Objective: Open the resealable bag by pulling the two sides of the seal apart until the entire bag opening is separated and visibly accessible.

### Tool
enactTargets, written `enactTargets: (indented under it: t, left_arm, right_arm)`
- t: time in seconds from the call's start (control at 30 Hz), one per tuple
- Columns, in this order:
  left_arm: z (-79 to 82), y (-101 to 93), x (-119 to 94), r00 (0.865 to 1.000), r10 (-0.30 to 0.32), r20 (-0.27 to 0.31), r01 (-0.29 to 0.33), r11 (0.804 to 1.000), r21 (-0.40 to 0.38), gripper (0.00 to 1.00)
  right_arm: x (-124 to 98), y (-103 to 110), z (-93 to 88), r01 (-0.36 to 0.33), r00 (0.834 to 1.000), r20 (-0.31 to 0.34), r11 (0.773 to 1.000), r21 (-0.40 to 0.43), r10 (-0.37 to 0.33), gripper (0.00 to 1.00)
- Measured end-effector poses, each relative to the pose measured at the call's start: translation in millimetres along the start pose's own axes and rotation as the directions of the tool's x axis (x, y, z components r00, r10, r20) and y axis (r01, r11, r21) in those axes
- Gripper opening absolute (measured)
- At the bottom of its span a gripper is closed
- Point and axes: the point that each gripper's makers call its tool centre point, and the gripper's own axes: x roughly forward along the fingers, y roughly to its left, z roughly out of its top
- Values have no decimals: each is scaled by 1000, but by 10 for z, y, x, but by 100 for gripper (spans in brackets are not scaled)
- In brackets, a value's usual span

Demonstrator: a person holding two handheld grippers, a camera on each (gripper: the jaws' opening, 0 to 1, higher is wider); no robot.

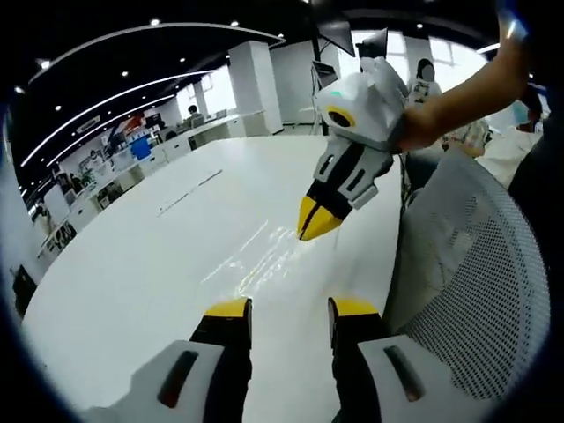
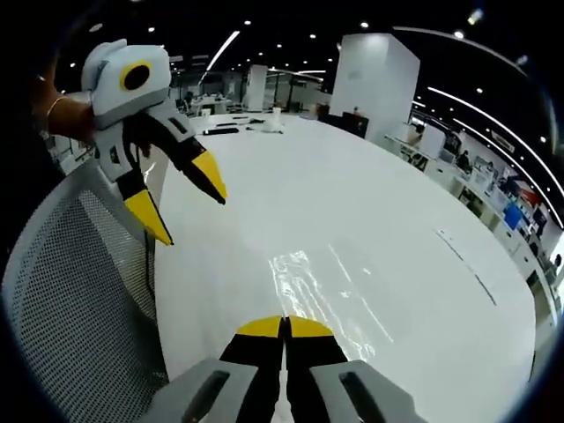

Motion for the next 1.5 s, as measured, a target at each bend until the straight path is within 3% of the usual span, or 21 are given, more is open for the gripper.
enactTargets:
  t: [0.17, 0.5, 0.57, 0.67, 0.77, 0.83, 0.9, 0.97, 1.5]
  left_arm:
    - [-11, 99, -61, 999, 45, 24, -43, 997, -59, 56]
    - [-123, 182, -93, 996, 92, 0, -91, 988, -126, 67]
    - [-144, 231, -100, 992, 126, -11, -126, 984, -122, 75]
    - [-152, 244, -95, 992, 127, -8, -127, 983, -134, 81]
    - [-130, 286, -106, 990, 140, 11, -136, 979, -149, 83]
    - [-19, 353, -126, 981, 175, 79, -163, 977, -138, 91]
    - [-8, 366, -148, 980, 181, 80, -169, 975, -144, 98]
    - [2, 392, -156, 978, 189, 84, -175, 974, -147, 98]
    - [-62, 334, -104, 986, 156, 51, -145, 974, -172, 95]
  right_arm:
    - [54, -121, -11, -1, 1000, -31, 997, -71, -1, 0]
    - [167, -261, 27, -30, 997, -71, 978, -206, 16, 0]
    - [180, -293, 8, -42, 996, -91, 970, -240, 20, 0]
    - [197, -341, 2, -50, 994, -103, 964, -263, 23, 0]
    - [217, -412, 11, -47, 995, -101, 963, -264, 20, 0]
    - [237, -435, 3, -49, 994, -105, 962, -270, 21, 0]
    - [244, -434, -1, -55, 994, -107, 959, -277, 26, 0]
    - [258, -443, -19, -65, 993, -116, 952, -301, 31, 0]
    - [377, -519, -26, -49, 995, -99, 971, -234, 26, 0]
